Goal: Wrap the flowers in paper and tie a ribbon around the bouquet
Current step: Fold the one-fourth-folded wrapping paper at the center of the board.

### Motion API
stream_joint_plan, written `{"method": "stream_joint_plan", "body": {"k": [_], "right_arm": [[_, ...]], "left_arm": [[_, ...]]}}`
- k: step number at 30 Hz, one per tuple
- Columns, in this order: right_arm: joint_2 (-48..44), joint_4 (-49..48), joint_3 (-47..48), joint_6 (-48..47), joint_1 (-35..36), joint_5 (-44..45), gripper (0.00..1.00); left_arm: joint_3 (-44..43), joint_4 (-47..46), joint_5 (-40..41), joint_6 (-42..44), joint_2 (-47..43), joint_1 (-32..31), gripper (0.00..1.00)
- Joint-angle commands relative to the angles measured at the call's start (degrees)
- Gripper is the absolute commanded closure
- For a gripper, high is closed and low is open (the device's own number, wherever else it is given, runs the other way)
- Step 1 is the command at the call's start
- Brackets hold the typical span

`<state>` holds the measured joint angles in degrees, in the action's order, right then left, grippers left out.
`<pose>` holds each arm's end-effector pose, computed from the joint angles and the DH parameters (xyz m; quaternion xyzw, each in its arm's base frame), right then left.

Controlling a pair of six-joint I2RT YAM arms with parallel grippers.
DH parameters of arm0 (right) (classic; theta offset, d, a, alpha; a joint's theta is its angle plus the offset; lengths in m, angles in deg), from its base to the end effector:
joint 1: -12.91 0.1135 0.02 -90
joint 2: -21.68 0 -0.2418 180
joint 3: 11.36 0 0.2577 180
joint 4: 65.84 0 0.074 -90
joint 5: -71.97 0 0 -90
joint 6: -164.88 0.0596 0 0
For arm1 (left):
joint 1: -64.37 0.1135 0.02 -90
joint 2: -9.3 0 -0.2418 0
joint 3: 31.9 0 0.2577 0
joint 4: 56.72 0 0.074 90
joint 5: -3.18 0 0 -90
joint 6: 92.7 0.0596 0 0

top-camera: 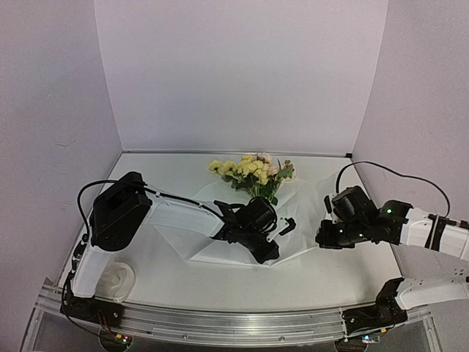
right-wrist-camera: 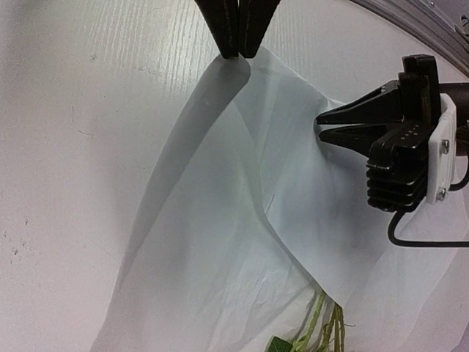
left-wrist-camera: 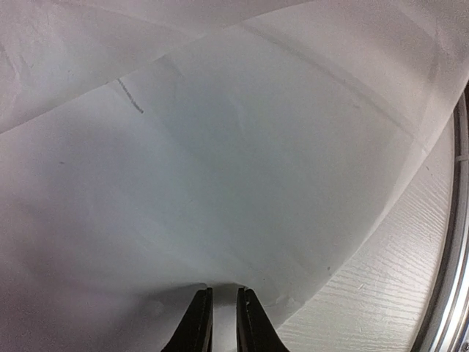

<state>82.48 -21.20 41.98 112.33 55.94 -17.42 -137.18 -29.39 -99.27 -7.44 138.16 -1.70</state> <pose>0.1756 0.1630 0.1857 -0.0443 0.9448 0.2059 0.2511 0.1875 -0.4542 0.0961 0.5090 0.7873 -0.2760 0.2119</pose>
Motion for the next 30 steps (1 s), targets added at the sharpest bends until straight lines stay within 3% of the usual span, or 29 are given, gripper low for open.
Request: {"method": "stream_joint_plan", "body": {"k": [1,20,30], "right_arm": [[0.5,0.7,2.7,-0.3,0.0,0.4,1.0],[2.1,1.7,5.4,0.1,0.0,-0.1,1.0],[1.9,4.2,6.0,-2.5,0.0,-2.0,1.0]], "left_arm": [[-3.1,-2.9,-1.5,3.4,-1.2,-0.8,0.86],[-4.6,-3.7,-1.1,2.3,6.1,-2.7,0.87],[1.7,-7.8,-1.6,0.0,-3.8,-1.8,0.85]]}}
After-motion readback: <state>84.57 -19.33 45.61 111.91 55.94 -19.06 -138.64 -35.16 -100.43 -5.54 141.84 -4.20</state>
